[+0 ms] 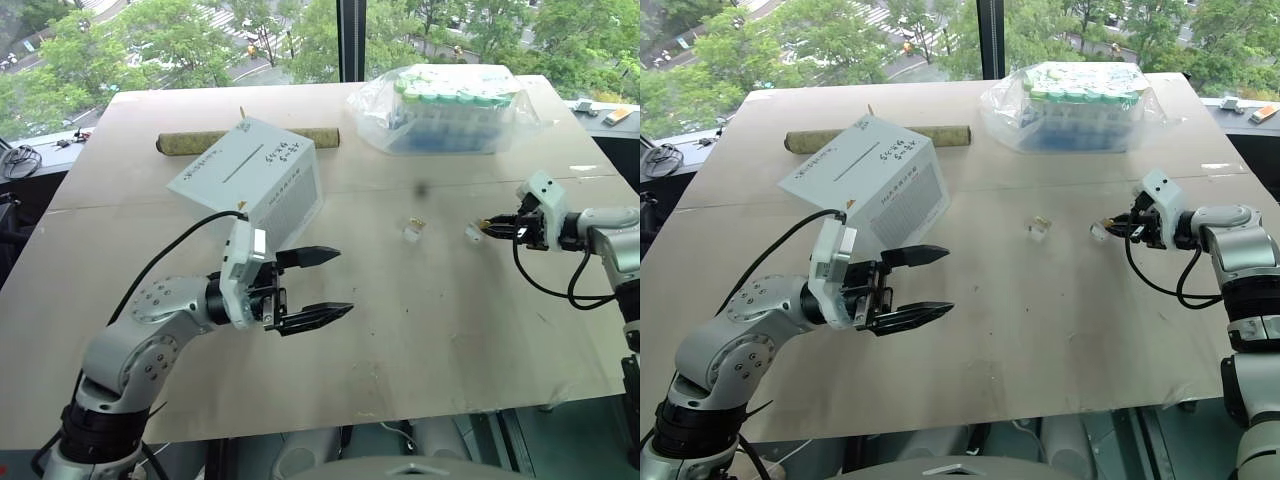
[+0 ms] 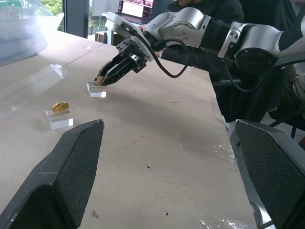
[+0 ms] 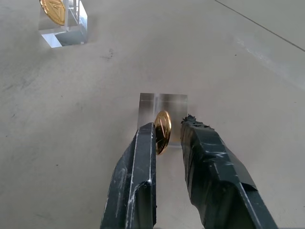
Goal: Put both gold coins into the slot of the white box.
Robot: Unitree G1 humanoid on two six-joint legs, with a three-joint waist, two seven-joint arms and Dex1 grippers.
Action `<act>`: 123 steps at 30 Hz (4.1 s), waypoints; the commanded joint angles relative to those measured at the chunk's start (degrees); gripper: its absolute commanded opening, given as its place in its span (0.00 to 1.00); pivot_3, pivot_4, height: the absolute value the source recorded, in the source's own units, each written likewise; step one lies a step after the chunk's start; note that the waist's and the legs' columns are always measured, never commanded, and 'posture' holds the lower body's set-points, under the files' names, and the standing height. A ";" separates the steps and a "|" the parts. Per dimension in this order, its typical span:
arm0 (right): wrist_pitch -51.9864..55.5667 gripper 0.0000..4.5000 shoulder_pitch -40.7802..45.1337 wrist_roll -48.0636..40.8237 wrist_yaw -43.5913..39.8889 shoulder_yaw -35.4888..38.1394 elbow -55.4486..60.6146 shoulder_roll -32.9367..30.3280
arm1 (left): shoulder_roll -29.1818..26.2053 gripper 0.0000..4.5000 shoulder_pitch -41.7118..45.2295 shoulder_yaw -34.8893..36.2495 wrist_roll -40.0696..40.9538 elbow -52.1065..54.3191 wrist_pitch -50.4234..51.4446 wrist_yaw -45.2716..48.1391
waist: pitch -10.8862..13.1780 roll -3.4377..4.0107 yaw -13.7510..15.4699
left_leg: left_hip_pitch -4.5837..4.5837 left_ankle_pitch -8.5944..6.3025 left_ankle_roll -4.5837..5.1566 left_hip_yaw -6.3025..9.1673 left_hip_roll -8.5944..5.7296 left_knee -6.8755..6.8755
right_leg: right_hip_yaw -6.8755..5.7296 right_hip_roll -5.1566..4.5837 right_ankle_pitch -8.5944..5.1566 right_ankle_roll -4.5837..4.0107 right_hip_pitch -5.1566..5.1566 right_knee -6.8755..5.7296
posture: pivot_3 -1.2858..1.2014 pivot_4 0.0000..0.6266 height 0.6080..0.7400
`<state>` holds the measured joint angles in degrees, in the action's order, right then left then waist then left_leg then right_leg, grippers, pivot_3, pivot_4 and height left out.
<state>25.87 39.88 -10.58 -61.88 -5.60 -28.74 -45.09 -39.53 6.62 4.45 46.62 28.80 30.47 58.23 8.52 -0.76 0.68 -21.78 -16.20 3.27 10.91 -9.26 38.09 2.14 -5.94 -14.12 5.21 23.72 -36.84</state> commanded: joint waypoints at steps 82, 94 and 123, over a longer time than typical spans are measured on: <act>-0.85 0.01 -0.88 1.42 -0.24 2.46 4.45 0.68 | 1.10 1.00 0.36 -0.84 -1.27 2.34 -1.34 -1.15 | 0.00 0.00 -0.01 | 0.00 0.00 0.00 0.00 0.00 0.02 | 0.00 0.00 0.00 0.00 0.00 -0.01 | 0.52 0.24 1.00; -3.30 0.53 0.51 3.03 -1.20 2.06 2.29 2.18 | 1.10 1.00 -0.24 -0.77 -1.53 2.56 -1.65 -1.34 | 0.00 0.00 -0.22 | 0.01 0.00 0.00 -0.01 0.00 0.04 | 0.01 0.01 0.00 0.00 0.00 -0.03 | 0.52 0.24 1.00; -2.24 0.47 0.67 2.08 -0.11 3.85 3.02 1.26 | 1.38 1.00 0.06 -1.20 -1.91 1.93 -1.92 -1.24 | 0.00 0.00 -0.11 | 0.00 0.00 0.00 -0.02 0.00 0.04 | 0.02 0.00 0.00 0.00 0.00 -0.04 | 0.52 0.24 1.00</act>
<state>24.28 39.35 -7.86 -62.08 -3.71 -27.40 -42.55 -38.07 6.43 2.77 44.47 28.80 29.52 56.66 8.52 -0.75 0.57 -21.78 -16.20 3.27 10.90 -9.26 38.13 2.15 -5.94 -14.12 5.21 23.72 -36.88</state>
